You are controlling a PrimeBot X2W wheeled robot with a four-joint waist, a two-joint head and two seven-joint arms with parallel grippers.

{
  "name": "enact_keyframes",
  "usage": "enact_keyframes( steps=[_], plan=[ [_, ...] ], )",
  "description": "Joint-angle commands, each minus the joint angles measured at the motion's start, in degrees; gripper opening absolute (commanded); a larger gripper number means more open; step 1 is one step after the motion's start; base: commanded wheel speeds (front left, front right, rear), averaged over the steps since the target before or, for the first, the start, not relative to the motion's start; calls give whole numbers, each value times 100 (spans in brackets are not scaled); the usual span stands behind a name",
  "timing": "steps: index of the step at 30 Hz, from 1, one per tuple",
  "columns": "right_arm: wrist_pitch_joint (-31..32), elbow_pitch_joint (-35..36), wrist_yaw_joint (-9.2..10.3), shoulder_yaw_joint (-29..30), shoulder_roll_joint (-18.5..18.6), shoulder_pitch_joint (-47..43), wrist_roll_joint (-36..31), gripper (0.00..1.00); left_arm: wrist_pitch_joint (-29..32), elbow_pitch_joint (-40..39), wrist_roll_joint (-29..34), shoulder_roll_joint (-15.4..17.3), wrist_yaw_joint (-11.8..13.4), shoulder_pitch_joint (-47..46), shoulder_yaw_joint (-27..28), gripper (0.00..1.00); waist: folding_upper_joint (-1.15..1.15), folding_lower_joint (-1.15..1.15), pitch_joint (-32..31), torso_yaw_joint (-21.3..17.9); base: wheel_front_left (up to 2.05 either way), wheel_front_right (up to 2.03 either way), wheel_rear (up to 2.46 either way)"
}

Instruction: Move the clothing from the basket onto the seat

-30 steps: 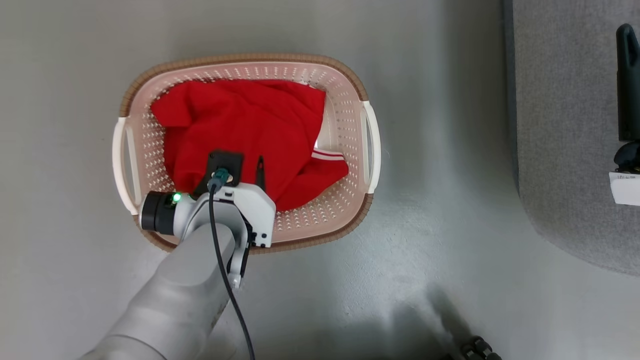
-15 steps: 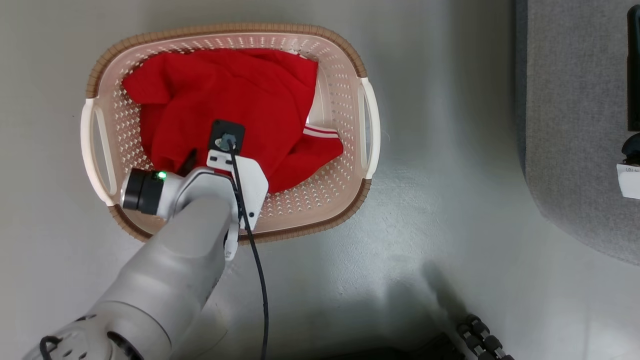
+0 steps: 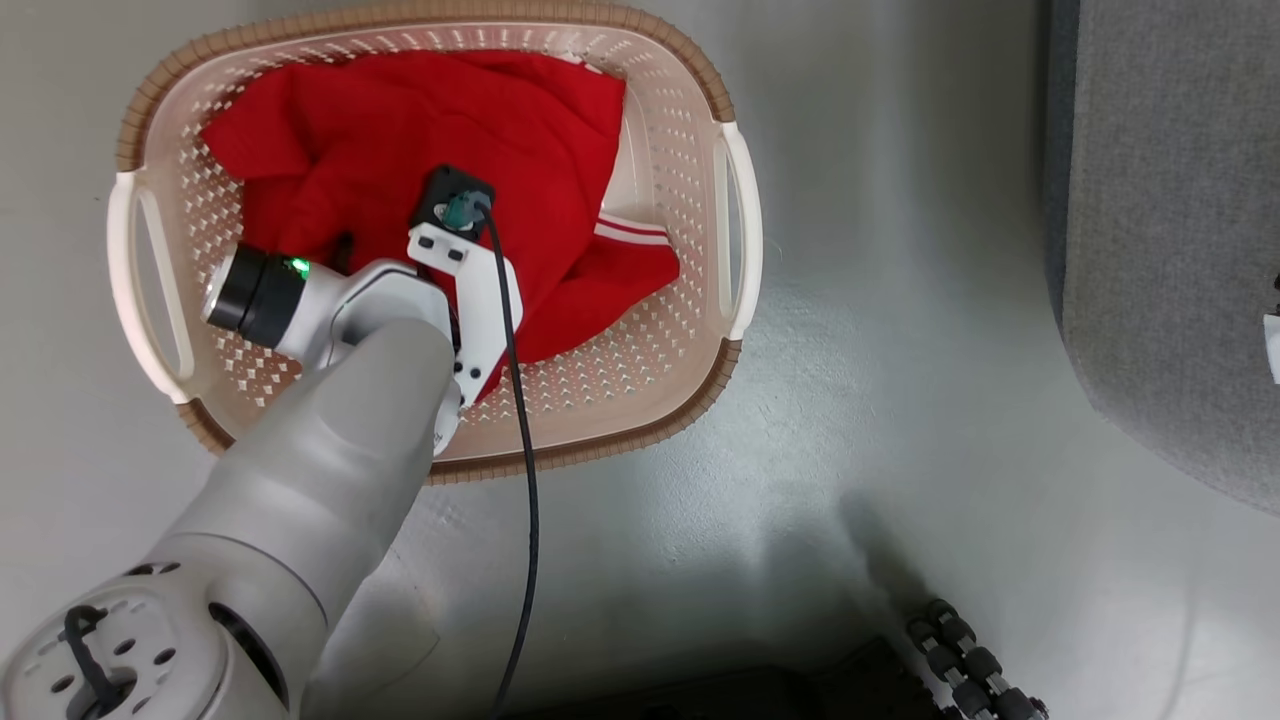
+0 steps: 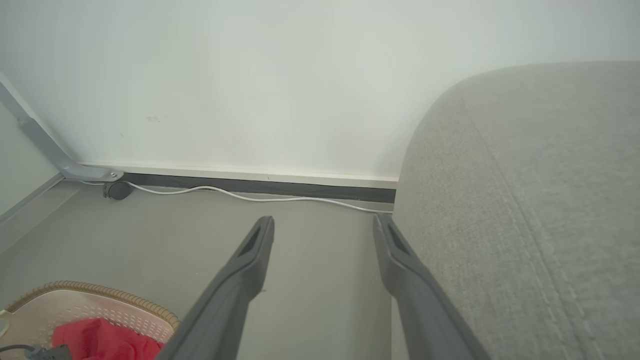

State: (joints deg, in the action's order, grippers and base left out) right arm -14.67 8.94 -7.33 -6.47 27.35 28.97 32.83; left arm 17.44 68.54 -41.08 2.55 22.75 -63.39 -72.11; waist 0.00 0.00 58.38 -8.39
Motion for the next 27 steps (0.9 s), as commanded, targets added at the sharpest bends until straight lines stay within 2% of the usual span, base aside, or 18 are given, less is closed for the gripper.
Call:
enact_keyframes(
  steps=[1,8,9,12,13,21,27],
  plan=[
    [-33,186,-16,-12,129,-202,60,100,50,-7,46,32,-18,-51,14,100,0,0,66,-14,0,0,0],
    [-33,311,-16,68,158,-305,75,100,171,21,-5,32,-102,-98,-17,100,0,0,140,3,0,0,0],
    [-33,327,-16,80,166,-322,83,100,183,30,-6,32,-112,-92,-23,94,0,0,147,5,0,0,0],
    [-33,362,-16,121,191,-375,95,100,128,50,-8,32,-141,-92,-36,16,0,0,159,9,0,0,0],
    [-33,366,-16,141,193,-395,101,100,101,69,-9,32,-175,-94,-40,0,0,0,165,12,0,0,0],
    [-33,289,-16,182,171,-313,120,100,-212,154,-146,32,-353,-63,-36,0,0,0,129,-13,0,0,0],
    [-33,172,-16,166,95,-194,118,100,-740,202,-248,32,-499,60,-15,0,0,0,-145,-50,0,0,0]
  ],
)
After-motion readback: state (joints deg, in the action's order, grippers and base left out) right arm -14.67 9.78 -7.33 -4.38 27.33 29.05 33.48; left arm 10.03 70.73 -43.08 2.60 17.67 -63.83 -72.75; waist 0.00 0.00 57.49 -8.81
